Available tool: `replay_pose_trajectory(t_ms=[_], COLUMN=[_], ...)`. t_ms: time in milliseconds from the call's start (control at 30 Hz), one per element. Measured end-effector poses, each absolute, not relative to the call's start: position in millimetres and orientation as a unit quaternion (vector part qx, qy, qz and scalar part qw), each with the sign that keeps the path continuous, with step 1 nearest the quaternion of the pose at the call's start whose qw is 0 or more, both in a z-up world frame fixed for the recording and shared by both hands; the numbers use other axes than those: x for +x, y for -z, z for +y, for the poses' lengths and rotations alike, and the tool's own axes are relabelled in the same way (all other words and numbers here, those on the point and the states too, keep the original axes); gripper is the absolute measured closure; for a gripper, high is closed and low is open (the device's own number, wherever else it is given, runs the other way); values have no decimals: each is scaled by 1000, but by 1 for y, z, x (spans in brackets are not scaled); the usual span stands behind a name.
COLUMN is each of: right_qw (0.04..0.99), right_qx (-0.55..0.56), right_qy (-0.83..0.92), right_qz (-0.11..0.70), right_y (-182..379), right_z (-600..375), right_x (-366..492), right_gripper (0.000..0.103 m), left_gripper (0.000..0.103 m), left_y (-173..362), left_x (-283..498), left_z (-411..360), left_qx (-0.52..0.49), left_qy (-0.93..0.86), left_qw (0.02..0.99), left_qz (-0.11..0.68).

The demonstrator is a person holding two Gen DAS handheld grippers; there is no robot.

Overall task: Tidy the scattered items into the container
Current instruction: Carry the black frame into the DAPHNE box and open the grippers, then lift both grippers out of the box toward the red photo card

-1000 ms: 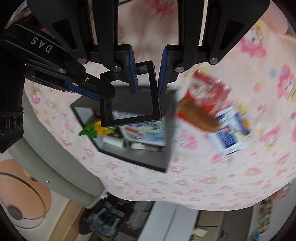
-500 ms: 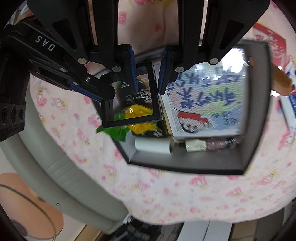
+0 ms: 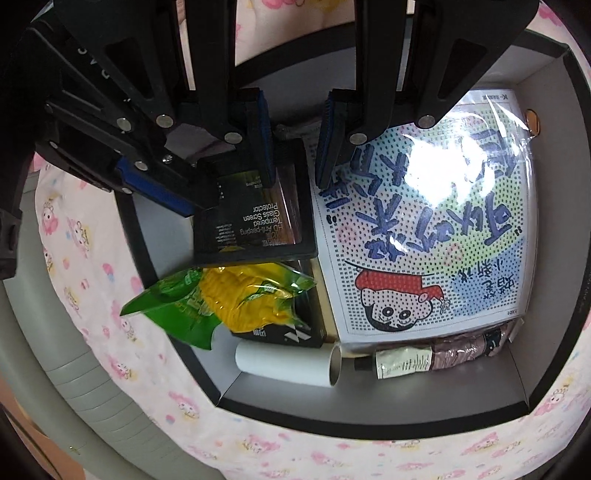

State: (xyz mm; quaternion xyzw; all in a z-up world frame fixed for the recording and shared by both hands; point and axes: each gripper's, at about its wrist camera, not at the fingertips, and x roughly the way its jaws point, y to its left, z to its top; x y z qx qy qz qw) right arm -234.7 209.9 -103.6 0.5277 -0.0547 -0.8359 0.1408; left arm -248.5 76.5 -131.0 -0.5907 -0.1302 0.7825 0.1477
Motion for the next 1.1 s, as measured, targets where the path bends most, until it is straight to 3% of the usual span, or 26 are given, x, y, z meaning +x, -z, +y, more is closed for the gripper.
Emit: replay_pose_trajectory(t_ms=[200,333,900,1100], right_qw=[114,100,71,72], right_qx=[508,502,480,470], right_qy=[853,858,873,878], right_qz=[-42,-43,-45,-55], right_y=[98,97,89,82], right_z=[213,217,233,231], right_x=[-233,-232,-222,-212], right_gripper=[86,86,84,83], left_gripper=[79,65,66,66], left_y=[131,136,147,109], left_x=[-247,-249,-241,-208], left_z=[77,77,114,115], left_qx=[-582,-586,-597,-540], left_qy=[-785,-779,-759,-808], left_qw=[144,131,167,164], left_qz=[-157,-181,-199,-170])
